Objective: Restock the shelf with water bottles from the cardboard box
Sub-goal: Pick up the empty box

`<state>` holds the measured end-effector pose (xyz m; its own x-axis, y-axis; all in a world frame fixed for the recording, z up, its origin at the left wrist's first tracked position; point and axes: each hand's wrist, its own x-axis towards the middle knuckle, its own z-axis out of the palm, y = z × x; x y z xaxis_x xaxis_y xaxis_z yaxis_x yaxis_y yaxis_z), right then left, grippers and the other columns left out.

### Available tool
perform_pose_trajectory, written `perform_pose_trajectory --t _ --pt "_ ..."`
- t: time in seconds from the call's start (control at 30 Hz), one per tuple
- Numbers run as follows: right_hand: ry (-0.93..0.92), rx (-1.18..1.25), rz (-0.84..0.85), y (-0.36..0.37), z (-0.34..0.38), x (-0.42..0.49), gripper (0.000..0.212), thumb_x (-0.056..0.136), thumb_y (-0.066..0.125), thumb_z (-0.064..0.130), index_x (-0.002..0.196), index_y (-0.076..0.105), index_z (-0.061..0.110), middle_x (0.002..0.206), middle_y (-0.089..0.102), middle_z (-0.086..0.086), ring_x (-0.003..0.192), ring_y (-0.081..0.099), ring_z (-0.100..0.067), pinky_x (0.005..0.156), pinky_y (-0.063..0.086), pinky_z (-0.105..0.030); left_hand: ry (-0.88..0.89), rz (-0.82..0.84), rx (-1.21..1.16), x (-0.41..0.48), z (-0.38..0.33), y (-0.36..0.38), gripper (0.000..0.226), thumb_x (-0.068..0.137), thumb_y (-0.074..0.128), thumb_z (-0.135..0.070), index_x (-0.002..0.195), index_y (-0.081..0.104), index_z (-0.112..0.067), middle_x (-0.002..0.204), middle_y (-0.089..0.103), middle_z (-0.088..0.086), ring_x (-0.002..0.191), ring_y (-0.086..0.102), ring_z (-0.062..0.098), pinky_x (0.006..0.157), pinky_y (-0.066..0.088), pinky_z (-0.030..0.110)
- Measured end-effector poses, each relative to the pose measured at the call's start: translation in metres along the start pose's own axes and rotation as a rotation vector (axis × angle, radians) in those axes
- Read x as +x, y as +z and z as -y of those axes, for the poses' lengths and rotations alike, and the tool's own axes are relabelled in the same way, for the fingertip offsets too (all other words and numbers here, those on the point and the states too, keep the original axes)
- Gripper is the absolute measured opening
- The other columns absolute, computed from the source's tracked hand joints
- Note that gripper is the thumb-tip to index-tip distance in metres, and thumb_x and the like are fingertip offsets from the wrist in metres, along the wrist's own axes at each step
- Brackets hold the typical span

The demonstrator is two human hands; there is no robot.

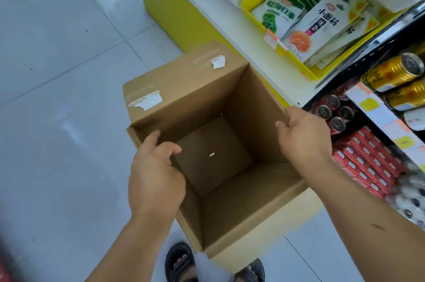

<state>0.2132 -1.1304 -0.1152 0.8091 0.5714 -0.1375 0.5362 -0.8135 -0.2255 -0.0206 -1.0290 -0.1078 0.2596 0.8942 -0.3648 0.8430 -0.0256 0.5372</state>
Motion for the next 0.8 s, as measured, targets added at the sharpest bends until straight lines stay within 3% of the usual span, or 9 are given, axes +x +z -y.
perform_pose_trajectory --t 0.23,0.43,0.8 --pt "-0.022 0.071 0.029 0.016 0.035 0.05 0.033 0.094 0.059 0.023 0.071 0.039 0.013 0.066 0.047 -0.01 0.076 0.054 -0.036 0.061 0.033 -0.035 -0.004 -0.024 0.084 0.063 -0.007 -0.005 0.063 0.083 0.056 0.015 0.129 0.06 -0.027 0.156 0.034 -0.007 0.14 0.037 0.028 0.106 0.046 0.046" --pt "-0.038 0.117 0.038 0.044 0.051 0.124 0.034 0.096 0.055 0.023 0.069 0.035 0.016 0.066 0.045 -0.004 0.072 0.046 -0.03 0.062 0.029 -0.031 -0.068 -0.031 0.073 0.122 -0.031 0.014 0.063 0.083 0.059 0.016 0.13 0.06 -0.027 0.155 0.035 -0.008 0.138 0.041 0.029 0.104 0.047 0.042" --pt "-0.142 0.059 0.023 0.078 0.08 0.225 0.013 0.099 0.052 0.024 0.1 0.058 0.013 0.077 0.054 -0.005 0.076 0.054 -0.03 0.062 0.036 -0.03 -0.093 -0.045 0.029 0.216 -0.055 0.036 0.061 0.083 0.057 0.017 0.128 0.061 -0.024 0.15 0.042 -0.005 0.133 0.047 0.029 0.101 0.049 0.038"
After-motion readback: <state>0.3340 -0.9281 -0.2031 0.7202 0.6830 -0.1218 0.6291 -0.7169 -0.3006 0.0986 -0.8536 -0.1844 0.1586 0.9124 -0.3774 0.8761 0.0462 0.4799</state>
